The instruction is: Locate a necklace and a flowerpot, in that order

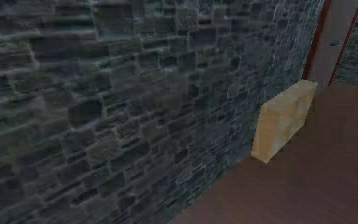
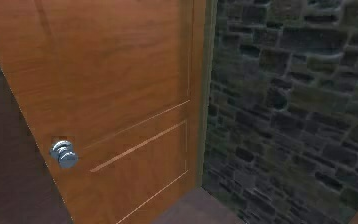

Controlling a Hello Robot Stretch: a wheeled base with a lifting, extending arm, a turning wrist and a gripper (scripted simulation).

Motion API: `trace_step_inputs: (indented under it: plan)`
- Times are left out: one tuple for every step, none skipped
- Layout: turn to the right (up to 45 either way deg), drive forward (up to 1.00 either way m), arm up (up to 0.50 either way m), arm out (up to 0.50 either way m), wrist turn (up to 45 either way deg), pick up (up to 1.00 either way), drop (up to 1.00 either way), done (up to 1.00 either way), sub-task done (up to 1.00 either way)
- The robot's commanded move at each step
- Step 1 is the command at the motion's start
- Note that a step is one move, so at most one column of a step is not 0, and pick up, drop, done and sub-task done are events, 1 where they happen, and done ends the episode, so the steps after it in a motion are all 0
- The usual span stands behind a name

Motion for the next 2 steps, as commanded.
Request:
trace_step_inputs:
  plan:
    - [18.0, 0.00, 0.00, 0.00, 0.0, 0.00, 0.00, 0.00, 0.00]
    - [0.0, 0.65, 0.00, 0.00, 0.0, 0.00, 0.00, 0.00, 0.00]
